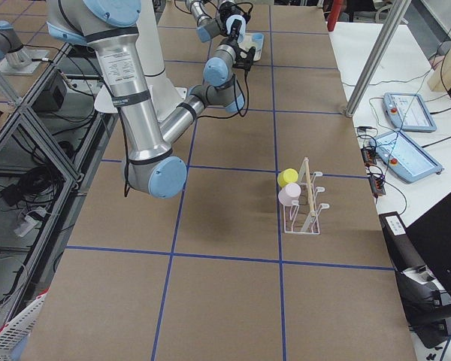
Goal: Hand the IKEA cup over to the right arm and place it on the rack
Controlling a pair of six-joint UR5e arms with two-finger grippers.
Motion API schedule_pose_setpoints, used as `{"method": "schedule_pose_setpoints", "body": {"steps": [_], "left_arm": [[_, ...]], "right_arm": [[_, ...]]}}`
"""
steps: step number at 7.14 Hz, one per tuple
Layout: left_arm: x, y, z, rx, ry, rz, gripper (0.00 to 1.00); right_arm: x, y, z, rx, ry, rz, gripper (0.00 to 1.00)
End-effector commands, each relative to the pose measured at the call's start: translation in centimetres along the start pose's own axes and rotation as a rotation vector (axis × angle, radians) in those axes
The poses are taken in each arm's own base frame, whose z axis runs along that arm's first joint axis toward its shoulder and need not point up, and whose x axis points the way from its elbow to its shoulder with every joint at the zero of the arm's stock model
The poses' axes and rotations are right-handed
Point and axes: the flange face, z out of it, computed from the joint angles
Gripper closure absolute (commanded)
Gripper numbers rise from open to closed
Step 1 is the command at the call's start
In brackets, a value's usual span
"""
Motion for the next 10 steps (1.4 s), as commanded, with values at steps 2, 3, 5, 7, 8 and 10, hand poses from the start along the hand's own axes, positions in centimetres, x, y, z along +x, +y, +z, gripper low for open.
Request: {"method": "schedule_pose_setpoints", "body": {"steps": [2,3,5,7,8,10], "left_arm": [[-0.5,0.1,0.0,-0.008,-0.001,-0.004,0.74],[-0.7,0.0,-0.1,-0.006,-0.005,-0.005,0.45],[-0.4,0.1,-0.4,-0.005,-0.001,-0.001,0.00],[0.0,-1.6,-2.7,0.052,-0.010,0.025,0.00],[0.0,-4.0,-5.7,0.119,-0.033,0.044,0.00],[2.7,-8.3,-11.0,0.181,-0.195,0.150,0.00]], "right_arm": [[0.0,0.3,0.1,-0.007,-0.003,0.000,0.48],[-0.1,0.3,0.0,-0.007,-0.005,-0.001,0.62],[0.0,0.3,-0.2,-0.013,-0.016,-0.005,0.69],[0.2,0.1,-1.3,-0.015,-0.029,-0.018,0.69],[0.1,-1.0,-2.4,0.021,-0.008,-0.032,0.68],[2.9,-4.8,-9.0,0.145,0.121,-0.208,0.67]]}}
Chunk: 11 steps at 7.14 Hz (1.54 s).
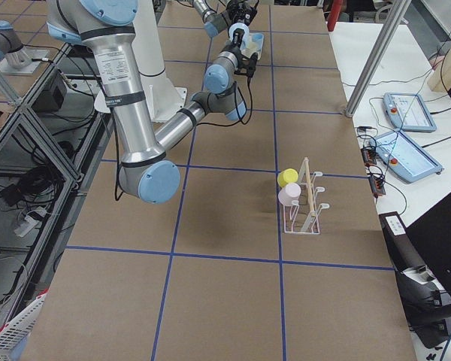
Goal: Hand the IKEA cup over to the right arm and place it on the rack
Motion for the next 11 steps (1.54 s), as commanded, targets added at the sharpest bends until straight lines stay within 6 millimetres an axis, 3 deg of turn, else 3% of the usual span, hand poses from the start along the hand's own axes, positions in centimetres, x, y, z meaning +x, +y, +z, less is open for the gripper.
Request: {"method": "schedule_pose_setpoints", "body": {"steps": [1,2,3,5,7,8,11], "left_arm": [[3.2,-5.1,-4.7,0.067,-0.212,0.125,0.00],[4.2,-6.3,-5.8,0.080,-0.290,0.175,0.00],[3.8,-7.2,-6.6,0.099,-0.322,0.192,0.00],[2.8,-8.7,-8.2,0.132,-0.346,0.212,0.00],[2.2,-9.0,-8.8,0.140,-0.356,0.217,0.00],[2.1,-9.1,-8.8,0.141,-0.356,0.216,0.00],[2.0,-9.4,-8.8,0.148,-0.357,0.213,0.00]], "right_arm": [[4.3,-4.1,-8.2,0.117,0.179,-0.224,0.66],[4.9,-7.6,-12.4,0.189,0.297,-0.267,0.66],[4.5,-11.6,-16.2,0.191,0.456,-0.344,0.66],[3.4,-17.1,-25.4,0.208,0.643,-0.443,0.63],[6.6,-19.0,-32.1,0.224,0.813,-0.553,0.63],[6.8,-19.9,-34.4,0.193,0.904,-0.653,0.63],[7.5,-23.1,-36.9,0.120,1.138,-0.742,0.63]]}}
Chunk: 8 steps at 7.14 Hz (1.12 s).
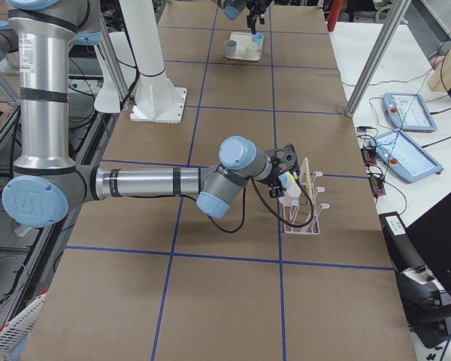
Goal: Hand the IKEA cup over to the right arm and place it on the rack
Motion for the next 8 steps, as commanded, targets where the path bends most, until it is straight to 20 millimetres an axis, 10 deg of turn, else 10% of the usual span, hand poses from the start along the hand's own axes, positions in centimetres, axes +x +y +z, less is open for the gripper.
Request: {"method": "schedule_pose_setpoints", "body": {"steps": [1,8], "left_arm": [[-0.3,-0.3,0.2,0.005,-0.005,-0.005,0.00],[-1.4,-0.5,0.0,0.014,-0.019,-0.014,0.00]], "right_arm": [[1.0,-2.0,1.4,-0.070,0.108,-0.055,0.63],[0.6,-4.9,6.4,-0.158,0.196,-0.096,0.63]]}}
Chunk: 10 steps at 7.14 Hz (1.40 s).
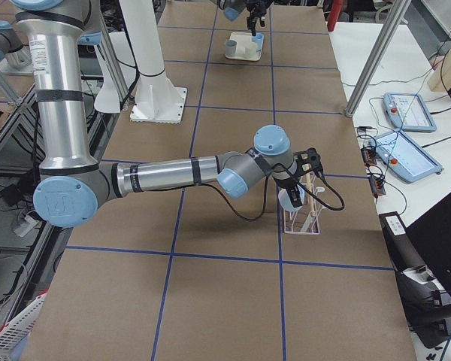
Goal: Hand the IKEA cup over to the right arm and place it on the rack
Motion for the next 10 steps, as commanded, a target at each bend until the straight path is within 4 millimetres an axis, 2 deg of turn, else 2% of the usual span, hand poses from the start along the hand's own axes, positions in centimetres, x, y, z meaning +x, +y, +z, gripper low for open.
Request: {"method": "schedule_pose_setpoints", "body": {"steps": [1,3,7,9,10], "left_arm": [[0.0,0.1,0.1,-0.002,0.000,0.000,0.00],[0.0,0.1,0.1,-0.002,0.000,0.000,0.00],[0.0,0.1,0.1,-0.002,0.000,0.000,0.00],[0.0,0.2,0.0,-0.003,0.001,0.001,0.00],[0.0,0.2,0.0,-0.003,0.001,0.001,0.00]], "right_arm": [[0.5,-0.5,0.9,-0.010,0.009,-0.003,0.63],[-0.1,-0.5,1.7,-0.023,0.003,-0.010,0.63],[0.2,-0.1,2.8,-0.043,0.007,-0.007,0.63],[-0.1,-0.1,3.0,-0.044,0.003,-0.011,0.57],[-0.1,-0.1,3.0,-0.044,0.003,-0.011,0.50]]}}
